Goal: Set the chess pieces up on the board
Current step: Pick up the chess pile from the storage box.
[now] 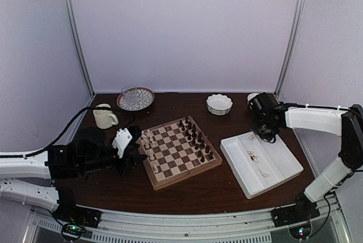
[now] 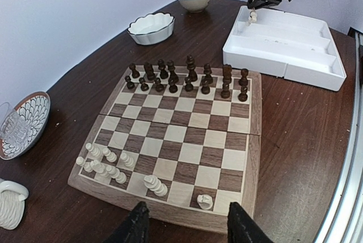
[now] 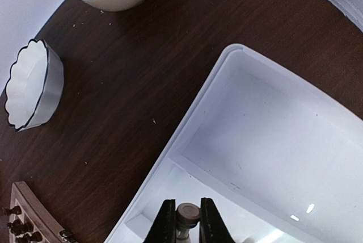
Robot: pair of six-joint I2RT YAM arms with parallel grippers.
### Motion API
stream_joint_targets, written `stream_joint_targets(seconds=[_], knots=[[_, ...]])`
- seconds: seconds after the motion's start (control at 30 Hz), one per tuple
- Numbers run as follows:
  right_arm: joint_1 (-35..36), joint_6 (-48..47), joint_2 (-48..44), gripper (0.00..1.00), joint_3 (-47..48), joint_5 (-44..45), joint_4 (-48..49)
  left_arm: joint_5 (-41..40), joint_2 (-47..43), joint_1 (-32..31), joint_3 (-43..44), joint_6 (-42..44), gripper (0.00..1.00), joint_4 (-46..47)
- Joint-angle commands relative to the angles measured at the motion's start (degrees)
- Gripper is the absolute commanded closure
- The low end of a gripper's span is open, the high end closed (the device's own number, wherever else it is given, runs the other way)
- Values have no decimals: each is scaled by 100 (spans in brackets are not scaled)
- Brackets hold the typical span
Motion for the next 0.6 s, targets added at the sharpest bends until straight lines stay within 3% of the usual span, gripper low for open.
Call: stream_joint_targets(seconds=[0.0,0.3,0.57], knots=[[46,-1031,-325,100,-336,308,249,13,-58,25,11,-19,52,131],[38,-3064,-1120,100,-1162,-475,1630,41,-58,28,2,31,52,143],[43,-4040,-1605,100,-1629,-2538,2829,539,90,24,-15,283,50,494]])
